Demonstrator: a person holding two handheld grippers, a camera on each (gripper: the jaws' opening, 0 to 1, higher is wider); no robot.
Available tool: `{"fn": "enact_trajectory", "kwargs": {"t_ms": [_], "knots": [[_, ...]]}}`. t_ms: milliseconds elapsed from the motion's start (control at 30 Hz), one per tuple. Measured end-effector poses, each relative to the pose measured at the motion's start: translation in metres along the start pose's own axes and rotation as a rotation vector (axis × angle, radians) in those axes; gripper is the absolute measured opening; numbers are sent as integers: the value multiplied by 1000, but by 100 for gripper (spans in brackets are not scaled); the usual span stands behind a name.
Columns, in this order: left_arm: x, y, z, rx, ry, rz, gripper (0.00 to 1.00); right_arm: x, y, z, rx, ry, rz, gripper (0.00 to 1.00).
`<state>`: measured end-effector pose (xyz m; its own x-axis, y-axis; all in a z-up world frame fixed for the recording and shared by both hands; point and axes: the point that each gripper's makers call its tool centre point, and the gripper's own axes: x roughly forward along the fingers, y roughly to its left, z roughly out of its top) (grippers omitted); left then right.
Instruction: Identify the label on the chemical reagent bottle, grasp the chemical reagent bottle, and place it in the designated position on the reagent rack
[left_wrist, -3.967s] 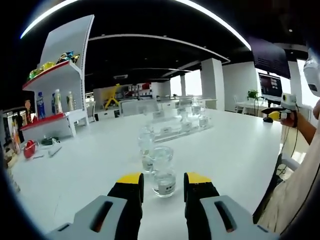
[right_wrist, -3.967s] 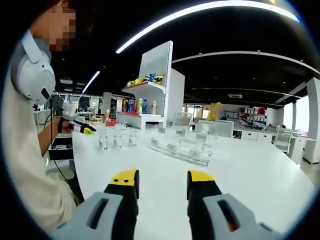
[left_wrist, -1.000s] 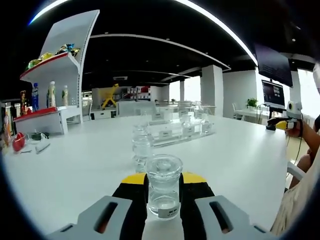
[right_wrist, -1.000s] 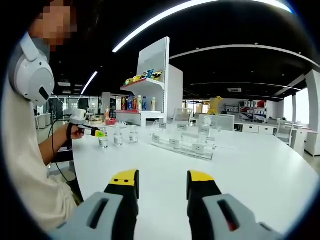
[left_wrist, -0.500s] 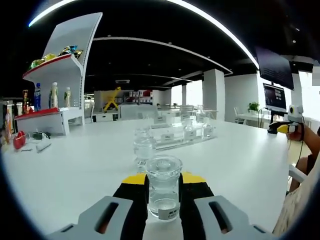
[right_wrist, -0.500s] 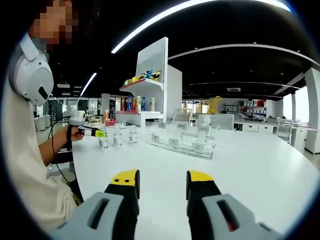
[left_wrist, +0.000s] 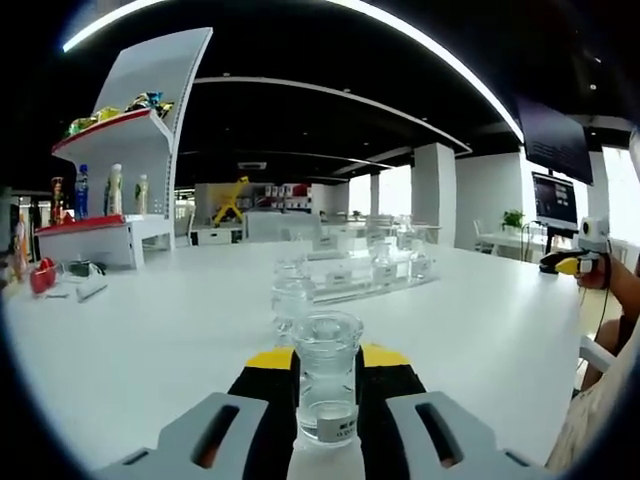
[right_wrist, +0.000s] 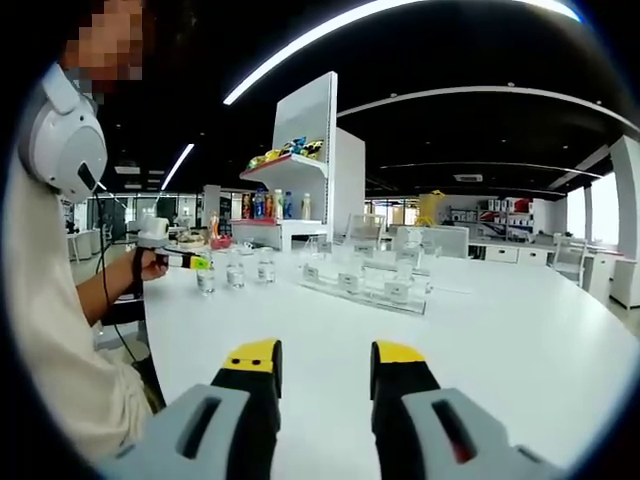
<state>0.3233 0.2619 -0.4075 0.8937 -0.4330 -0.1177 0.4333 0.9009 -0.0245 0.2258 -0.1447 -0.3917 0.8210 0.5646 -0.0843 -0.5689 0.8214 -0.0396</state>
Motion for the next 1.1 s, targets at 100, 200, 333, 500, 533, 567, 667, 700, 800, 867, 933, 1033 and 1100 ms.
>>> {"fn": "enact_trajectory", "kwargs": {"t_ms": [100, 200, 333, 500, 533, 567, 667, 700, 800, 867, 933, 1033, 1100], "knots": [[-1, -1, 1, 1, -3, 0, 21, 1, 0, 0, 0, 1, 1, 34], [-1, 0, 1, -2, -8, 0, 21, 3, 1, -1, -1, 2, 5, 34], [-3, 2, 1, 4, -11, 13, 20, 5, 2, 1, -3, 0, 8, 34], [-7, 3, 1, 5, -16, 21, 20, 7, 4, 0, -4, 3, 11, 34], [-7, 3, 1, 4, -17, 22, 20, 7, 4, -1, -3, 4, 12, 34], [-8, 3, 1, 3, -19, 23, 20, 8, 4, -1, -1, 5, 13, 34], [-9, 3, 1, 5, -27, 26, 20, 9, 5, -3, 1, 8, 16, 34], [-9, 3, 1, 6, -28, 28, 20, 9, 5, -3, 2, 9, 16, 34], [-9, 1, 4, 22, -38, 30, 20, 10, 5, -3, 4, 8, 15, 34], [-10, 0, 5, 26, -42, 26, 20, 10, 5, -4, 6, 7, 15, 34], [-10, -1, 7, 30, -50, 24, 20, 10, 5, -4, 7, 9, 14, 34], [-10, -4, 8, 34, -50, 16, 20, 10, 5, -5, 8, 9, 15, 34], [-10, -4, 7, 34, -45, 14, 20, 10, 5, -5, 8, 9, 14, 34]]}}
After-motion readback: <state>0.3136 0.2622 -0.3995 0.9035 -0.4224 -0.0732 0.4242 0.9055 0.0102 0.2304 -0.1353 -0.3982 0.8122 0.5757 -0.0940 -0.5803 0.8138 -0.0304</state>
